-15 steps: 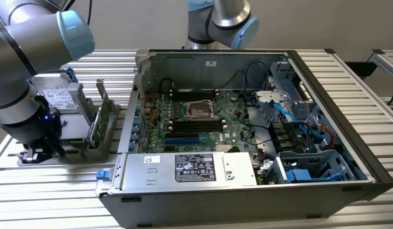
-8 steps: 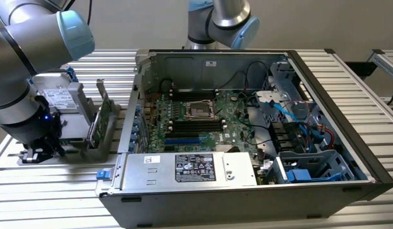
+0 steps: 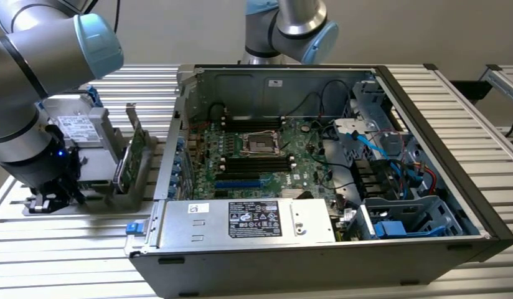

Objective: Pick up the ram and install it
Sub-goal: 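Pick up the ram and move it above insertion slot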

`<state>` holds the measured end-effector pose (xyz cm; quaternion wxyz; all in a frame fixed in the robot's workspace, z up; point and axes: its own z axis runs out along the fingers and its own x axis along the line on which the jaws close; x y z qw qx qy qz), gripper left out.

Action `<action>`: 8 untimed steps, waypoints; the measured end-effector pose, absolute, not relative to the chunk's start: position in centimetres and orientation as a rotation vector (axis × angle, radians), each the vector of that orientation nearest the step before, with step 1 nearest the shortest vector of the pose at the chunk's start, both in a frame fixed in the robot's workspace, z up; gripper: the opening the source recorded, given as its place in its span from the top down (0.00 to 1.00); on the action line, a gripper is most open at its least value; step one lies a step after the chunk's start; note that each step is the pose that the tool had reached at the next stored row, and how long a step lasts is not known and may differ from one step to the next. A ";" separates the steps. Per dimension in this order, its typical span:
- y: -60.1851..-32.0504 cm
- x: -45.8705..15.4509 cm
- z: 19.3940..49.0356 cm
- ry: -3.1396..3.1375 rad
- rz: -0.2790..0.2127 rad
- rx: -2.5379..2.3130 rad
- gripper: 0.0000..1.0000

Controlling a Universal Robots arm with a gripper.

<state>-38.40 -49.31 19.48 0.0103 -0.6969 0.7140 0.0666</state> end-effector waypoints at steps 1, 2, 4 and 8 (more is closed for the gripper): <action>-49.3 -38.4 19.5 2.228 0.208 -2.175 0.86; -49.3 -38.4 19.6 2.228 0.209 -2.175 0.86; -49.3 -38.4 19.9 2.227 0.210 -2.174 0.86; -49.3 -38.4 20.4 2.227 0.211 -2.174 0.86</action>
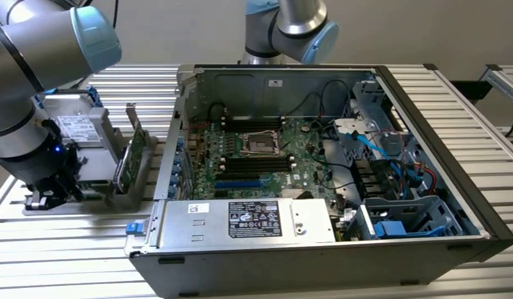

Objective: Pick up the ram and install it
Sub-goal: 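Pick up the ram and move it above insertion slot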

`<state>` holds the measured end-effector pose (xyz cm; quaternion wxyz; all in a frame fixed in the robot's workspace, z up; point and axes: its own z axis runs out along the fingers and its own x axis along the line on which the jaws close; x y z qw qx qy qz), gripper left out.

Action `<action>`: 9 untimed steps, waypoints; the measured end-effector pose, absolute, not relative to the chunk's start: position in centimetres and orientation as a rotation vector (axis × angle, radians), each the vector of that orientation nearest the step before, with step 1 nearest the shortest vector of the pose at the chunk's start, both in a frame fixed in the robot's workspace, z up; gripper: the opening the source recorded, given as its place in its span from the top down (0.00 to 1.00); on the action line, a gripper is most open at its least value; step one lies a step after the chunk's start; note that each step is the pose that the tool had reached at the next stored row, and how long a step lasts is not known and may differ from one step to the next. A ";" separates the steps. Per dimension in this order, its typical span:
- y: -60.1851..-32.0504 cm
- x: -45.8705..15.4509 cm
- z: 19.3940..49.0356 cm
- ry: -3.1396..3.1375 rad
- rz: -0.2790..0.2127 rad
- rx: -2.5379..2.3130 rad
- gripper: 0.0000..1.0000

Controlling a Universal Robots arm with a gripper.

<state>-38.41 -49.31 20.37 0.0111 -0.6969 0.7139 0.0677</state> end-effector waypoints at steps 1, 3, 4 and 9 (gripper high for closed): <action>-49.3 -38.4 20.5 2.227 0.211 -2.174 0.86; -49.3 -38.4 20.8 2.227 0.212 -2.174 0.86; -49.3 -38.4 21.0 2.227 0.212 -2.174 0.86; -49.3 -38.4 21.9 2.228 0.214 -2.174 0.86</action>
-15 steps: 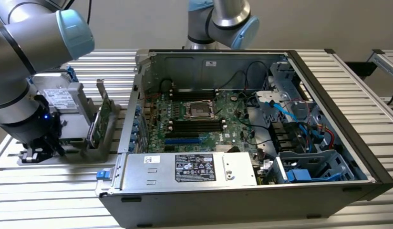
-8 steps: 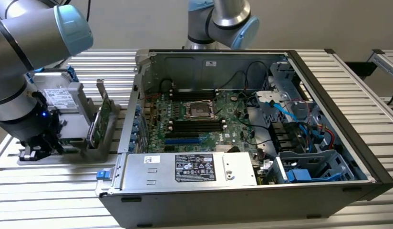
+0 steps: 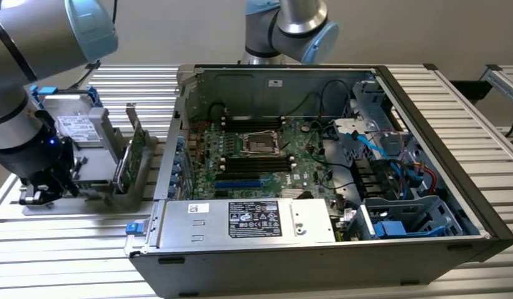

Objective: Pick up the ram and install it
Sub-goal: 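Pick up the ram and move it above insertion slot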

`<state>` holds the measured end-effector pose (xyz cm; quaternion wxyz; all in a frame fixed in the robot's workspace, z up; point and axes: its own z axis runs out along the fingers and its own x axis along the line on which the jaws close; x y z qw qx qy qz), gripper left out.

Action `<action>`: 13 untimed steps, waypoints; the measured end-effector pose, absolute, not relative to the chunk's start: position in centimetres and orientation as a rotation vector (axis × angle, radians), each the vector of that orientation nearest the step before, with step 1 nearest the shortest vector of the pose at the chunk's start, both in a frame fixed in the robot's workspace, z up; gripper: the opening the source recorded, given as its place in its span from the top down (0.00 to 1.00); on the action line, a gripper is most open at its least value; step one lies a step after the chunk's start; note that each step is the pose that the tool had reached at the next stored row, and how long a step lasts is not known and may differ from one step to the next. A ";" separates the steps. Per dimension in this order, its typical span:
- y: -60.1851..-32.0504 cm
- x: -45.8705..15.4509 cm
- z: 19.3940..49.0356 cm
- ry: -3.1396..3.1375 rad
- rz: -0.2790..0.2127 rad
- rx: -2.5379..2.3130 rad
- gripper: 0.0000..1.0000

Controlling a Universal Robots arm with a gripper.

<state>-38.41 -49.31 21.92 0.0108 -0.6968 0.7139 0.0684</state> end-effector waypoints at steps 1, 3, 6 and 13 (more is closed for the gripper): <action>-49.3 -38.4 22.1 2.228 0.214 -2.174 0.86; -49.3 -38.4 22.6 2.228 0.214 -2.174 0.86; -49.3 -38.4 23.4 2.228 0.215 -2.175 0.86; -49.3 -38.3 25.7 2.225 0.226 -2.173 0.86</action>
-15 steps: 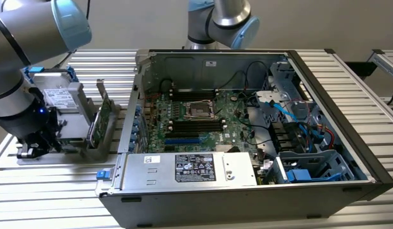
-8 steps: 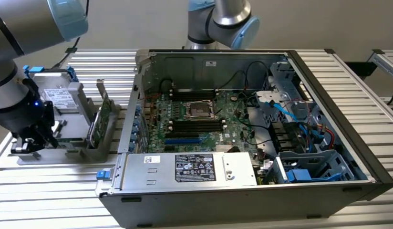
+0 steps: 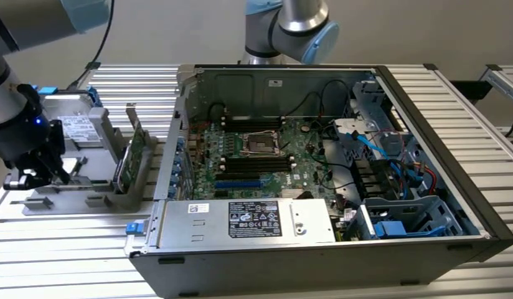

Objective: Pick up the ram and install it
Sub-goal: 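Pick up the ram and move it above insertion slot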

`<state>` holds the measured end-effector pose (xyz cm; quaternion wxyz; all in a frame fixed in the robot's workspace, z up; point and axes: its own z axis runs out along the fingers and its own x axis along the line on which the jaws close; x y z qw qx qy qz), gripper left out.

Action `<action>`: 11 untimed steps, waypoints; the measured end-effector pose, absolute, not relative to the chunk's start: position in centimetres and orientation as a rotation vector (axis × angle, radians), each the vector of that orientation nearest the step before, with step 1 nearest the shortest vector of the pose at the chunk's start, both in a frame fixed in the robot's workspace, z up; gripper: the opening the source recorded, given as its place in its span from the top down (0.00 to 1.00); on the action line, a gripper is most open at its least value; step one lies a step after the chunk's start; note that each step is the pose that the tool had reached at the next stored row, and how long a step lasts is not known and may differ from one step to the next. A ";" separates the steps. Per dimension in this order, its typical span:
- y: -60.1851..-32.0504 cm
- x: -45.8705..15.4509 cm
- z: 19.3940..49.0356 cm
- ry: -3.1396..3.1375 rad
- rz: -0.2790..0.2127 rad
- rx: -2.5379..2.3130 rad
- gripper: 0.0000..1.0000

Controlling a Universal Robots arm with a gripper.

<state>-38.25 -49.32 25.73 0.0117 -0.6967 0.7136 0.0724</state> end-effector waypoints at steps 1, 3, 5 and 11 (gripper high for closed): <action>-49.3 -38.2 26.0 2.224 0.229 -2.172 0.86; -49.3 -37.9 26.5 2.221 0.237 -2.169 0.86; -49.3 -37.6 26.9 2.218 0.245 -2.168 0.86; -49.3 -36.3 28.4 2.208 0.271 -2.161 0.86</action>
